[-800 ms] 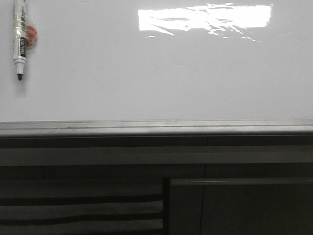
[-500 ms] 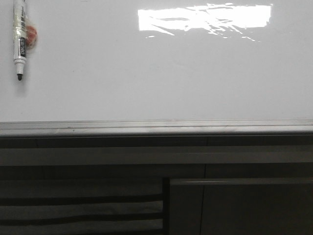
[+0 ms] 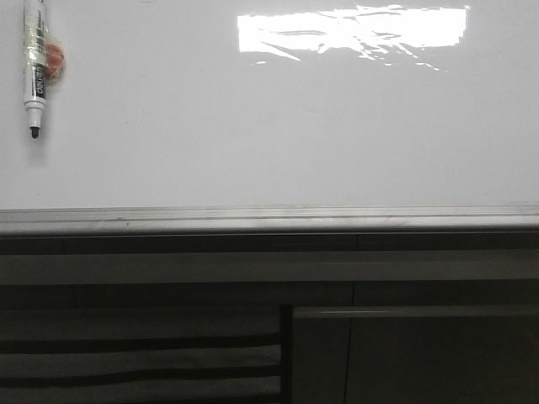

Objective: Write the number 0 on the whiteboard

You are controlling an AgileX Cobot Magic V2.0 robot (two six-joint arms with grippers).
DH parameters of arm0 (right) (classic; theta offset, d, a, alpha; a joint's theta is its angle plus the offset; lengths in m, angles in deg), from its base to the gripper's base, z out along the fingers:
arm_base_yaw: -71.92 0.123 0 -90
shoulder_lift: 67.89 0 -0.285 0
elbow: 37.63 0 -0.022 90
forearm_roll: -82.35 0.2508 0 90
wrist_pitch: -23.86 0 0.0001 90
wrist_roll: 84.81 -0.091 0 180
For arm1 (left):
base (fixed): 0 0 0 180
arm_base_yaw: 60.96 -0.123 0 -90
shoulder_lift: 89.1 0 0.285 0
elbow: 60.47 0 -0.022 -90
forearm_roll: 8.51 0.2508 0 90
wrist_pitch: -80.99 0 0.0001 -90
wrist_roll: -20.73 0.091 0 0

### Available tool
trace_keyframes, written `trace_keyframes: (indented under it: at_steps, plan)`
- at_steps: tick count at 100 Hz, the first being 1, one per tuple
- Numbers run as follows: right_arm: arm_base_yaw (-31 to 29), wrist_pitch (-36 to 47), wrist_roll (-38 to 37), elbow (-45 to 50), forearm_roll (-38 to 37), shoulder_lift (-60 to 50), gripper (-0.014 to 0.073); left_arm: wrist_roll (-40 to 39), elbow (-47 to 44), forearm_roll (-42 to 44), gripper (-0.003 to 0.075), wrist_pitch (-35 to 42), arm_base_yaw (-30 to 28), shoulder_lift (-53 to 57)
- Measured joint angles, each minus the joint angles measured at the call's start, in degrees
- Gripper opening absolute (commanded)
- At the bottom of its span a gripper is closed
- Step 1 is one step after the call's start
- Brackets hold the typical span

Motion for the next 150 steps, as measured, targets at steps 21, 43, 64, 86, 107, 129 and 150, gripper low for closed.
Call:
trace_keyframes:
  at_steps: [21, 43, 64, 86, 107, 129, 150]
  plan:
    - [0.0, 2.51, 0.0, 0.0, -0.36, 0.0, -0.0069, 0.0, 0.0, 0.24, -0.002, 4.07, 0.0, 0.0]
    - [0.0, 24.66, 0.0, 0.0, -0.72, 0.0, -0.0069, 0.0, 0.0, 1.82, -0.002, 16.65, 0.0, 0.0]
    - [0.0, 34.92, -1.83, 0.0, 0.99, 0.0, -0.0069, -0.83, 0.0, 5.02, -0.002, 27.12, 0.0, 0.0]
    - [0.0, 11.43, -5.52, -5.81, 6.95, 0.0, -0.0069, -3.61, 3.14, -1.47, -0.002, 19.53, 0.0, -1.18]
    - [0.0, -8.87, -5.7, -19.39, 7.22, 6.96, -0.0069, -4.03, 14.62, -3.11, -0.002, 8.45, 0.0, -13.38]
    - [0.0, -9.97, -5.79, -20.73, 7.22, 10.35, -0.0069, -4.12, 15.94, -3.9, -0.002, 19.5, 0.0, -21.53]
    - [0.0, -10.07, -5.79, -20.73, 7.22, 11.58, -0.0069, -4.12, 15.94, -4.06, 0.009, 21.86, 1.26, -25.0]
